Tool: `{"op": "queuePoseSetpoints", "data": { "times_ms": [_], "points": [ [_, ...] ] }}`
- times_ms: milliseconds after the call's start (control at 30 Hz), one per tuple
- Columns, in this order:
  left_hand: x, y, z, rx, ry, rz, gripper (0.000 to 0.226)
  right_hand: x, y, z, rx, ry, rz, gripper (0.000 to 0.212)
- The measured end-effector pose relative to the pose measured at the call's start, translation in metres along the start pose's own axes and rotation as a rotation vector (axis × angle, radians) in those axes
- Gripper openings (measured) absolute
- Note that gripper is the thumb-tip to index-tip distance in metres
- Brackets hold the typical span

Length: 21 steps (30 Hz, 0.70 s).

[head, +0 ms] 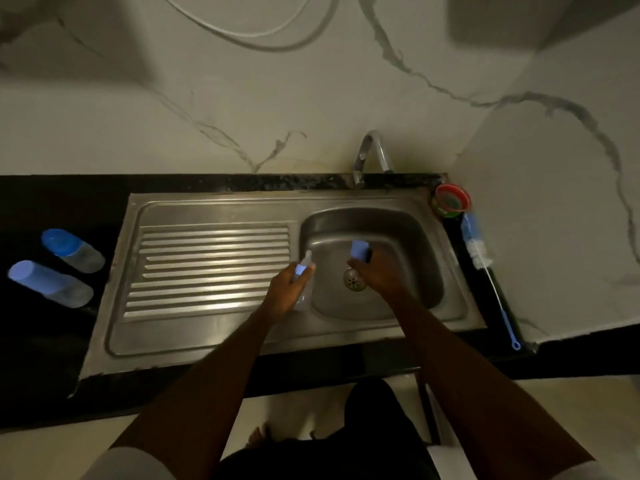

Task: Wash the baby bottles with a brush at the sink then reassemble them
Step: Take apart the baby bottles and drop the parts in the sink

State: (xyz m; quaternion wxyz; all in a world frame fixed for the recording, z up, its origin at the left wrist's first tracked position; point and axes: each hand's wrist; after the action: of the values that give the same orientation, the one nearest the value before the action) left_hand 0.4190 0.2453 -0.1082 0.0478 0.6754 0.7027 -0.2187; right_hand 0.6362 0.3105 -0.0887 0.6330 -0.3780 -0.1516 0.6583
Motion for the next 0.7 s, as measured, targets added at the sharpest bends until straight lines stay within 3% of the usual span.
{"op": "queuePoseSetpoints", "data": {
  "times_ms": [100, 167, 467, 567, 700],
  "points": [
    [0.026, 0.036, -0.012, -0.283, -0.112, 0.026, 0.042, 0.031, 0.001, -0.026, -0.114, -0.011, 0.051, 0.042],
    [0.047, 0.058, -0.011, -0.338, -0.157, 0.007, 0.044, 0.049, 0.004, -0.041, -0.145, -0.021, 0.084, 0.042],
    [0.139, 0.133, 0.037, 0.022, -0.151, -0.146, 0.065, 0.120, 0.036, -0.115, -0.476, -0.163, 0.245, 0.072],
    [0.159, 0.145, 0.053, 0.177, -0.152, -0.112, 0.059, 0.140, 0.044, -0.129, -0.615, -0.269, 0.300, 0.070],
    [0.176, 0.154, 0.085, 0.459, -0.116, -0.127, 0.054, 0.149, 0.058, -0.159, -0.684, -0.341, 0.251, 0.069]
  ]
}}
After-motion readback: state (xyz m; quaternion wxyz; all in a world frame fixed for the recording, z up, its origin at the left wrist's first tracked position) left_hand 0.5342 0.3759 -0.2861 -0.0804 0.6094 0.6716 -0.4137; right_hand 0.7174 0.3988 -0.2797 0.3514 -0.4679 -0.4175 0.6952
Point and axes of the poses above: each hand's wrist, its own x-axis towards the middle knuckle, its own y-axis out of the palm, z = x × y
